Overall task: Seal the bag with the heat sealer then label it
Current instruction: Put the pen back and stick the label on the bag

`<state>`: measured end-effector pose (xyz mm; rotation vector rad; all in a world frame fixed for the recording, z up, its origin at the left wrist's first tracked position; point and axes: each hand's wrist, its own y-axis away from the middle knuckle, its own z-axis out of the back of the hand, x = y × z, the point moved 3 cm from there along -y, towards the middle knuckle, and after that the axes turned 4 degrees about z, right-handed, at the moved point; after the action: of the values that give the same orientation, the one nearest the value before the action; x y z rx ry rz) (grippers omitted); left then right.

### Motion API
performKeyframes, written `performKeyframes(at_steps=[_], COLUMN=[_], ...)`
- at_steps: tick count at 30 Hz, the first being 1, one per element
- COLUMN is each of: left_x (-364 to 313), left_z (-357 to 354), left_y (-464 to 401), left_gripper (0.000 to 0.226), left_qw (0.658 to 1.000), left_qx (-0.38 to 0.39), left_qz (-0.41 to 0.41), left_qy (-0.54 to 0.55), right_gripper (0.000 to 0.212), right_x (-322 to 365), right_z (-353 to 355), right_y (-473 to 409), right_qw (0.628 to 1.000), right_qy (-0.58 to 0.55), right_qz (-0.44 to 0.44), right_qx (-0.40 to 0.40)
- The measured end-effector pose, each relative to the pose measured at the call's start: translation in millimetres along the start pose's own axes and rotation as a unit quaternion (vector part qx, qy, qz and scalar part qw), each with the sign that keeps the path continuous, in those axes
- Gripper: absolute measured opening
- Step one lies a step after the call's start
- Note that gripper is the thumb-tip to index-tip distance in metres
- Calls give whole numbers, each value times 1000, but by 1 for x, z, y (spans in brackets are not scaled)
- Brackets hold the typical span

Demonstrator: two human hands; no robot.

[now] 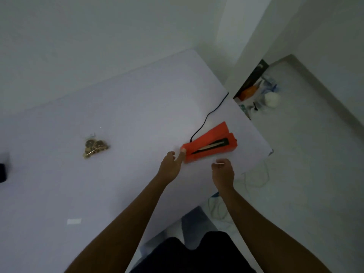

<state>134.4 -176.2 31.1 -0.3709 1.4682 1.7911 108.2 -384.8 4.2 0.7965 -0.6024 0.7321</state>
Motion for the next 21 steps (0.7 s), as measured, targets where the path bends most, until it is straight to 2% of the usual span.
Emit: performKeyframes(at_steps=[3, 6, 10, 15, 21], left_x=[-16, -22, -32, -49, -79], left_z=[-21, -37, -47, -22, 29], left_y=[-14, -30, -43, -67, -108], left_gripper=[96, 102, 91, 91, 83], left_qw=[1000, 999, 995, 986, 979], left_qx=[5, -14, -67, -132, -179], left_qz=[24, 37, 67, 91, 58], left_qy=[7, 26, 30, 51, 76], right_gripper=[40, 56, 62, 62, 67], right_x=[-14, -13, 2, 42, 102], right_z=[29, 37, 25, -8, -59], right_y=[-37, -71, -99, -132, -183], right_qw=[997, 999, 999, 994, 982], right_qy=[-29, 15, 37, 57, 87], right_qz=[-34, -22, 19, 70, 114], right_qx=[-60, -18, 12, 55, 121])
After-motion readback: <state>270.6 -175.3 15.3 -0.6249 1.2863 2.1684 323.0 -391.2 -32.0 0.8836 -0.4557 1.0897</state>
